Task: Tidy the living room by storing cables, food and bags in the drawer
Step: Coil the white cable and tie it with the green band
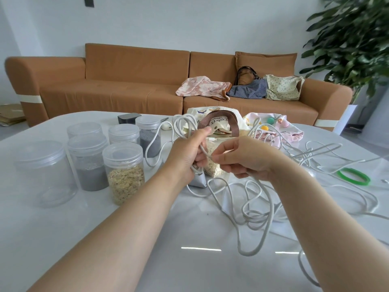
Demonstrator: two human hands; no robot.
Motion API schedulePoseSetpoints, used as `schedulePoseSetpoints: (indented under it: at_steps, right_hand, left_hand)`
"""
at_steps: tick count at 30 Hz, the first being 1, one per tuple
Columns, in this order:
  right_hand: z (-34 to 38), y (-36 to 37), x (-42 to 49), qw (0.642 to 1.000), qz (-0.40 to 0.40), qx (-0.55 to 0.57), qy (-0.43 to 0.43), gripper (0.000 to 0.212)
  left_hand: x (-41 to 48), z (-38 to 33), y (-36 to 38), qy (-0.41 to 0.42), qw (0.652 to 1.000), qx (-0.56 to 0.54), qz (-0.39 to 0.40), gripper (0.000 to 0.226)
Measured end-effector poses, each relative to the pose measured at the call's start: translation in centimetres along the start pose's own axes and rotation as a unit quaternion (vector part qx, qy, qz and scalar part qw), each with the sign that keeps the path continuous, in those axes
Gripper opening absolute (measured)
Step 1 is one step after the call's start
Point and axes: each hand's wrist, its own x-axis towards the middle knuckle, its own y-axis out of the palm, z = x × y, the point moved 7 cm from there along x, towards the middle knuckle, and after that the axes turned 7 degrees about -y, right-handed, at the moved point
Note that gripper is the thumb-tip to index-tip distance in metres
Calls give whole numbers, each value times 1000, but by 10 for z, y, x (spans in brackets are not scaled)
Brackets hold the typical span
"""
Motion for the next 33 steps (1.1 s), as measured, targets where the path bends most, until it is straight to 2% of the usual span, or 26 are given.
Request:
schedulePoseSetpoints:
  at_steps: [3, 6, 11, 15, 17, 19, 21, 25, 26, 28, 30, 33]
  right_hand:
    - [-7, 1, -1, 999, 29, -2, 26, 10]
    - [-15, -3, 0, 997, 41, -51, 46, 15]
    - [-12, -11, -3, 974, 38, -218, 40, 20]
    - [-3, -29, -2, 944, -75, -320, 2, 29]
    - [2, -34, -2, 921, -108, -375, -12, 28]
    - [9, -39, -3, 897, -152, -415, -24, 27]
    - [18, -47, -8, 873, -228, -429, -41, 32]
    - [39, -61, -26, 832, -366, -405, -100, 47]
    - [42, -66, -30, 833, -383, -383, -113, 52]
    - [44, -73, -33, 857, -371, -336, -120, 57]
    - [40, -74, -29, 901, -321, -270, -115, 52]
    - [35, -60, -22, 961, -216, -91, -149, 44]
  left_hand:
    - [4, -2, -3, -5, 1000, -20, -4, 55]
    - [6, -2, -5, -23, 995, -98, 20, 63]
    - [-3, -7, 4, -39, 970, -227, 82, 47]
    - [-11, -13, 14, -53, 942, -268, 196, 53]
    - [-12, -16, 14, -48, 941, -253, 221, 58]
    - [-12, -18, 14, -46, 948, -220, 225, 59]
    - [-12, -20, 13, -52, 961, -160, 218, 56]
    - [-10, -14, 7, -87, 980, -30, 177, 44]
    - [-9, -11, 4, -92, 983, 14, 158, 43]
    - [-6, -4, -1, -97, 984, 89, 120, 40]
    - [-6, 1, -4, -105, 982, 120, 102, 34]
    - [-9, 6, -1, -120, 975, 146, 115, 16]
